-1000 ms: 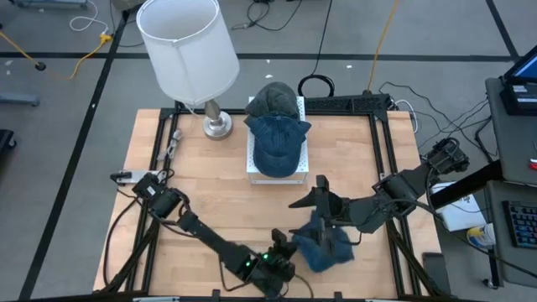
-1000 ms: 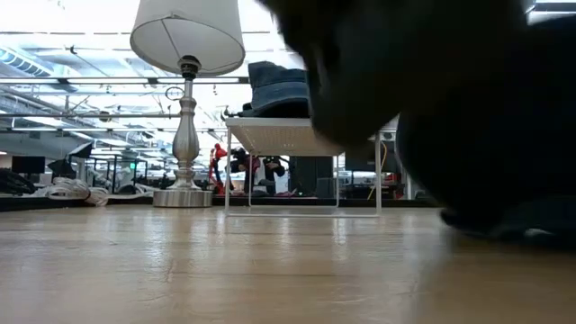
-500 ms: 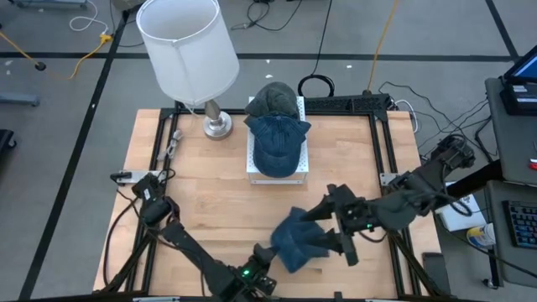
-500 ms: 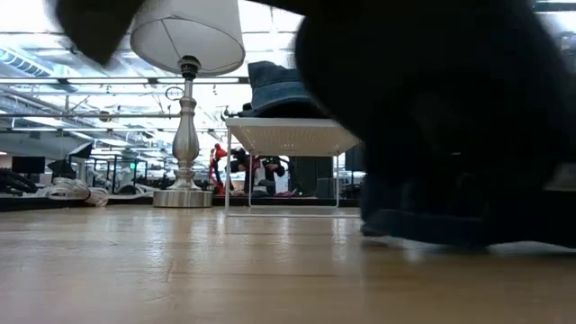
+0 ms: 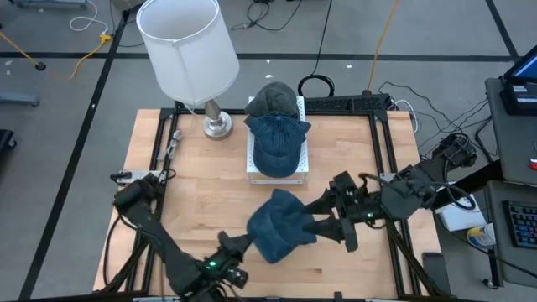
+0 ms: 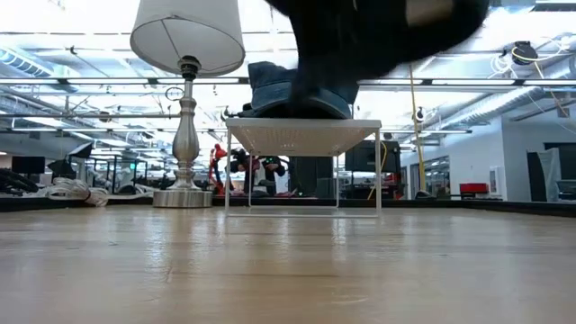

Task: Pick & Place hat
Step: Stack the blue cap on top of the other blue caps on the shelf

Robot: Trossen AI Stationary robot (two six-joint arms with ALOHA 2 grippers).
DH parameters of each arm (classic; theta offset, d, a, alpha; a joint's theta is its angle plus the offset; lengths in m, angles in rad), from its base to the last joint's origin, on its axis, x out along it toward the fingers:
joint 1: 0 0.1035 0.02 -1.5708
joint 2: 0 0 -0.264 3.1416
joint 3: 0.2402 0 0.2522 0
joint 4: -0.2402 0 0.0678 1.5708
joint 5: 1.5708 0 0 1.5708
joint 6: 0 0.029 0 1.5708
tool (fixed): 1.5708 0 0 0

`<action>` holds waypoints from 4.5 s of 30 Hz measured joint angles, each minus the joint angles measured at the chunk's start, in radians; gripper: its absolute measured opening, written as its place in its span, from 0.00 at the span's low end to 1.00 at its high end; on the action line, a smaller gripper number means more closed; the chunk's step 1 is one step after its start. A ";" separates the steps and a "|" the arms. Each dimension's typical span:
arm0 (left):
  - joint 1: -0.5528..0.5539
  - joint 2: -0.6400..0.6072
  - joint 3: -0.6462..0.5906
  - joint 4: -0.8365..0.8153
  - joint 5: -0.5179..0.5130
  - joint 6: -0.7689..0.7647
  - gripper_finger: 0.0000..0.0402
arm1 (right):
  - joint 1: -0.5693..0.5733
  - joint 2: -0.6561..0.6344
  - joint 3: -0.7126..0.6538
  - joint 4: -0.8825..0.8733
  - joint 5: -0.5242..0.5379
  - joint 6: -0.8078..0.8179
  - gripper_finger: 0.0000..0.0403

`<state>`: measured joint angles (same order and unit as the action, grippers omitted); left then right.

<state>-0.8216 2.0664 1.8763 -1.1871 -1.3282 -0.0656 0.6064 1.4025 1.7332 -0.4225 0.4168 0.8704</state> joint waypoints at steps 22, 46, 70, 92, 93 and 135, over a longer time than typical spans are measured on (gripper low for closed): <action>-0.138 -0.469 0.000 -0.033 -0.161 0.473 0.02 | -0.076 0.000 0.000 -0.147 -0.001 0.454 0.68; -0.191 -0.528 0.001 0.205 -0.216 0.831 0.02 | -0.208 0.000 0.000 -0.052 -0.081 0.561 0.68; -0.147 -0.515 0.001 0.205 -0.188 0.820 0.02 | -0.318 0.055 0.000 0.041 -0.263 0.592 0.56; -0.097 -0.517 0.001 0.190 0.032 0.358 0.26 | -0.323 -0.074 0.000 0.034 -0.313 0.063 0.03; -0.093 -0.517 0.001 0.190 0.050 0.321 0.28 | -0.326 -0.087 0.000 0.033 -0.314 0.042 0.03; 0.491 -0.531 -0.211 0.539 1.169 -0.212 0.38 | -0.489 0.054 0.282 -0.736 -0.386 -0.571 0.03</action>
<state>-0.3307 1.5356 1.6654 -0.6482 -0.1587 -0.2775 0.1177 1.4560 2.0148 -1.1585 0.0304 0.2992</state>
